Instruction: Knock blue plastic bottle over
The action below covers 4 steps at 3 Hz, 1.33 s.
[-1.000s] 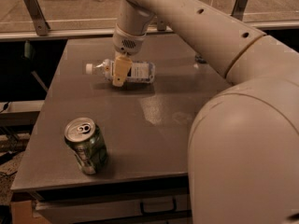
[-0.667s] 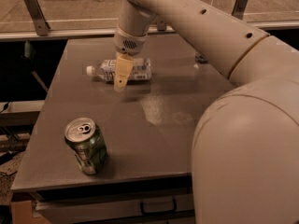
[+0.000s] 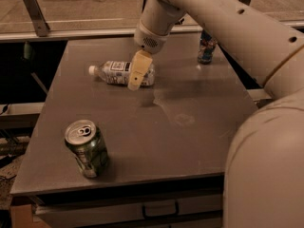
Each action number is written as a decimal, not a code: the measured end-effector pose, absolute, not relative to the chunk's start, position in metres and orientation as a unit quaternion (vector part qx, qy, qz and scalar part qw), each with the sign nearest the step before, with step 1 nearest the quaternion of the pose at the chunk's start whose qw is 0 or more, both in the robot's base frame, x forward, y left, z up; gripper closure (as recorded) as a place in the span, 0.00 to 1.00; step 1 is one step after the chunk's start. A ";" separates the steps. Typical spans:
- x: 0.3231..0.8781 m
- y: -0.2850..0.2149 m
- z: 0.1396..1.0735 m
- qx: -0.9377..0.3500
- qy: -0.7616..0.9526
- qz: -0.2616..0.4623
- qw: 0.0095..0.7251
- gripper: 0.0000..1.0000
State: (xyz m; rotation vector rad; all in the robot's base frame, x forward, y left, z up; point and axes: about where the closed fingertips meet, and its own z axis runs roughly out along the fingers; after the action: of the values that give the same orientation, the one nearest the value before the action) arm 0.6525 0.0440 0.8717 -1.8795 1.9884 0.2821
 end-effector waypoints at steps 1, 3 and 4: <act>0.644 0.015 0.894 -0.640 0.711 0.129 0.262 0.00; 0.644 -0.099 0.970 -0.544 0.691 0.122 0.461 0.00; 0.632 -0.173 1.010 -0.489 0.680 0.076 0.541 0.00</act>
Offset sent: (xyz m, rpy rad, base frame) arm 0.0000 -0.1914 0.1171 0.5706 -0.3535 -0.2473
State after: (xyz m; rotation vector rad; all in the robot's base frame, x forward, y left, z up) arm 0.6319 -0.1731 1.0098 -1.1612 1.6151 0.1814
